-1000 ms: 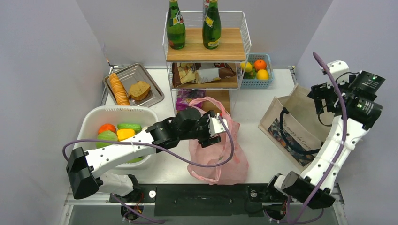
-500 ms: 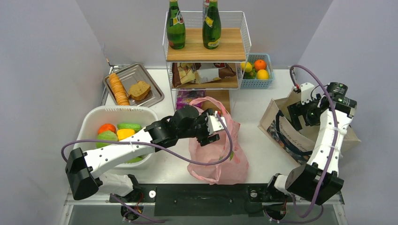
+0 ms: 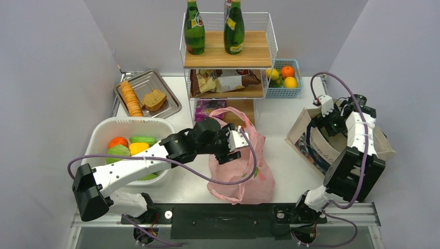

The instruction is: Untie the knot of the grocery bags and take out the mixed food

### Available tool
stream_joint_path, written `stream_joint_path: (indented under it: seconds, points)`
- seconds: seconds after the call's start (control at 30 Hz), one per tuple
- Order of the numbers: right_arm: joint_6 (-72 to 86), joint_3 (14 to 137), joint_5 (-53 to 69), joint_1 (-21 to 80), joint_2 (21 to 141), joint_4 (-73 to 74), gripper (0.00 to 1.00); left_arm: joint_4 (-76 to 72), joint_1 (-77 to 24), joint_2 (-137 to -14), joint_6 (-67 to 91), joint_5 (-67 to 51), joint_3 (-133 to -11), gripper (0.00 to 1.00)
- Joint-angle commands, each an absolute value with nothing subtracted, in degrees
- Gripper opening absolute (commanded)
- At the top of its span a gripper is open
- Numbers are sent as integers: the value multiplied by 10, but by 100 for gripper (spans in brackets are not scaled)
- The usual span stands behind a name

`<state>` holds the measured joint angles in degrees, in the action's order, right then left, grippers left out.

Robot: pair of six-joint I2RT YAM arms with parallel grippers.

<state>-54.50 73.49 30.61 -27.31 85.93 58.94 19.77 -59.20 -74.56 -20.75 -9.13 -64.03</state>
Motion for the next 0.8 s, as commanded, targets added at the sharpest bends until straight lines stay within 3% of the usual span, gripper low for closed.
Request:
stream_joint_path:
  seconds: [0.0,0.33,0.63,0.77]
  points:
    - [-523,706,269,-240,889,462,93,210,-590,-743,-220,-85,-678,62]
    - [-523,644,151,-200,967,373,94,237,-575,-753,-235,-81,-692,62]
    - [-588,592,219,-253,968,373,94,244,-557,-764,-245,-83,-703,62]
    - [-613,572,170,-247,981,371,89,244,-553,-774,-252,-83,-710,62]
